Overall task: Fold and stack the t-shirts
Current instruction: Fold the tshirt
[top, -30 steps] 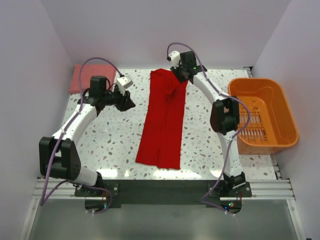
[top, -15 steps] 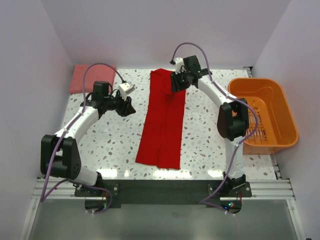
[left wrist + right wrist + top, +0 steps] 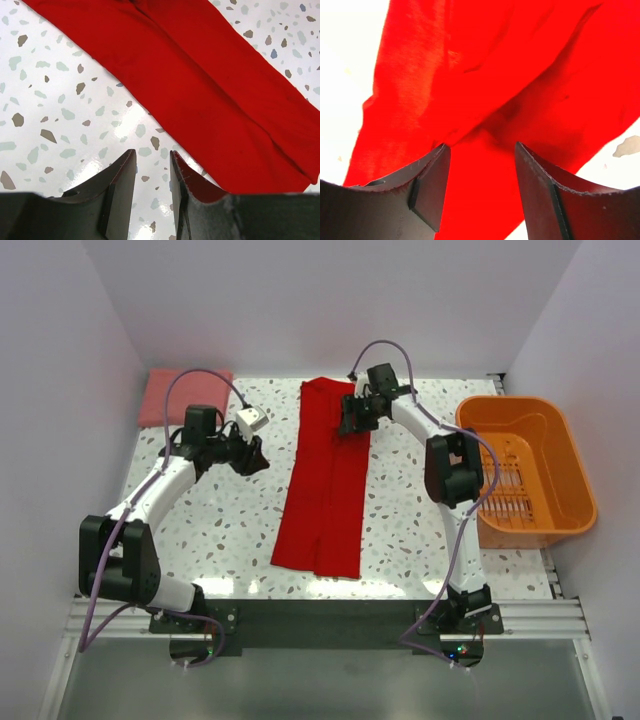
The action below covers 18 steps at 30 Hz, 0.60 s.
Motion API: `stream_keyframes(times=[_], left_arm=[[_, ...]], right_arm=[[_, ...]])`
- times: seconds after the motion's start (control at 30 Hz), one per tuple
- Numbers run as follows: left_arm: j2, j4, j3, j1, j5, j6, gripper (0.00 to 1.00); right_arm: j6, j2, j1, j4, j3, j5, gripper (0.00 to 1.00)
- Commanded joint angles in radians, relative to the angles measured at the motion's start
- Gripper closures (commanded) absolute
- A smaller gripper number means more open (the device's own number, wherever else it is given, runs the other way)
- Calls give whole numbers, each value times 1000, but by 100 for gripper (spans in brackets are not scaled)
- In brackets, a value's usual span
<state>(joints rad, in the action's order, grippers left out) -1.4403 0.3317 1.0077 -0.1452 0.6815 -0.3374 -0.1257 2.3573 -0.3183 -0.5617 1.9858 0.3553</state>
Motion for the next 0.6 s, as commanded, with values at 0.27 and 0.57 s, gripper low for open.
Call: stream_keyframes(times=[0.27,0.57], left_arm=[[9,-17,-17,-2,13,-3,62],[-5,-8,-1,-2,9,-15,62]], right_arm=[[-98,-4,19,65,60,205,41],[-114,16,39,69,67,160,60]])
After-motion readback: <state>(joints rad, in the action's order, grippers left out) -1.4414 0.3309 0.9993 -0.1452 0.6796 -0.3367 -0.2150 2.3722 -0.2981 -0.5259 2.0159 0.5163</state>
